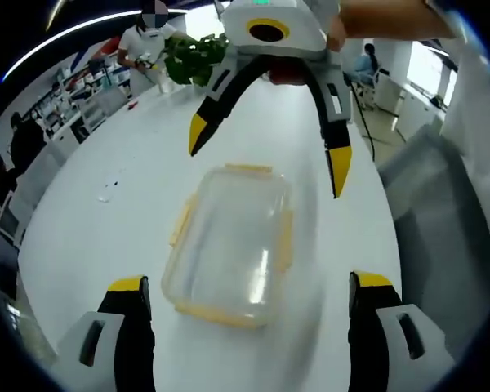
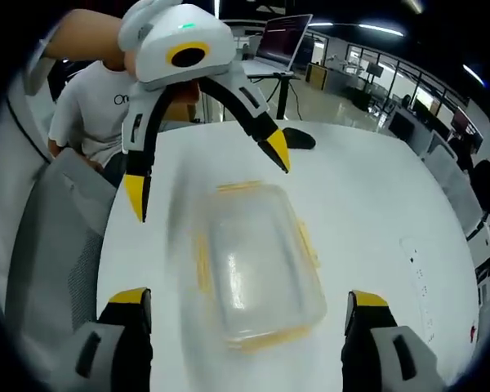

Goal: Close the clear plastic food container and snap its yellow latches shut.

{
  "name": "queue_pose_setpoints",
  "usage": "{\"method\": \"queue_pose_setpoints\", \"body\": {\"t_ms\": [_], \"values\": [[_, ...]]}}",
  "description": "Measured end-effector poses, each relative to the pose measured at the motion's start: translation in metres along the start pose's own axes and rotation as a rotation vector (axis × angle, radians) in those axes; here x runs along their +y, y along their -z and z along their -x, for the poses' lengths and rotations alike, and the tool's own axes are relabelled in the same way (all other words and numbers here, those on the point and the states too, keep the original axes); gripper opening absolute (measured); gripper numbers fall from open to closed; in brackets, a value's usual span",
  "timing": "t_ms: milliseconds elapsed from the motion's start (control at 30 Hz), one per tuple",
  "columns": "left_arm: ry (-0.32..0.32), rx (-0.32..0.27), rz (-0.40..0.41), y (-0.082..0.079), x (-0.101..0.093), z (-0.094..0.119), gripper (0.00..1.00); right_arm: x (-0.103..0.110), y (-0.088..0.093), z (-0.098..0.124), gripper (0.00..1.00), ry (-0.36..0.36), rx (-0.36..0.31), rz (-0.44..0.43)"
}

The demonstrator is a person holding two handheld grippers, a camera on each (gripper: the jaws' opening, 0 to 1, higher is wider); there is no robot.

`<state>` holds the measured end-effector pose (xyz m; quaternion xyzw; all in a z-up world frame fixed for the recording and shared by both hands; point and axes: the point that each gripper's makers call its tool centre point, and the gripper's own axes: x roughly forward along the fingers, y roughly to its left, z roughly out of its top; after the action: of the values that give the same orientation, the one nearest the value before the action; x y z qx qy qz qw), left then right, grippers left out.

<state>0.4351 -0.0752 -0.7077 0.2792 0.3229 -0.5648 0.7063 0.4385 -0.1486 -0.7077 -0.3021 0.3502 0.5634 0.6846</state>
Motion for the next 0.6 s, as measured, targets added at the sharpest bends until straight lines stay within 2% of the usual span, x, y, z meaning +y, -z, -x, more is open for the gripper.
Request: {"method": "queue_pose_setpoints", "body": {"t_ms": [167, 300, 433, 600], "values": [[-0.020, -0.046, 0.032, -0.009, -0.005, 0.006, 0.99, 0.008, -0.009, 0.006, 0.99, 0.009, -0.044, -0.021], [-0.027, -0.061, 0.043, -0.011, -0.012, 0.011, 0.99, 0.013, -0.015, 0.011, 0.99, 0.024, -0.087, -0.050], [-0.050, -0.113, 0.088, -0.016, -0.017, 0.017, 0.99, 0.021, -0.018, 0.016, 0.99, 0.031, -0.117, -0.070], [-0.063, -0.129, 0.103, -0.014, -0.025, 0.021, 0.99, 0.029, -0.018, 0.022, 0.99, 0.043, -0.133, -0.073]]}}
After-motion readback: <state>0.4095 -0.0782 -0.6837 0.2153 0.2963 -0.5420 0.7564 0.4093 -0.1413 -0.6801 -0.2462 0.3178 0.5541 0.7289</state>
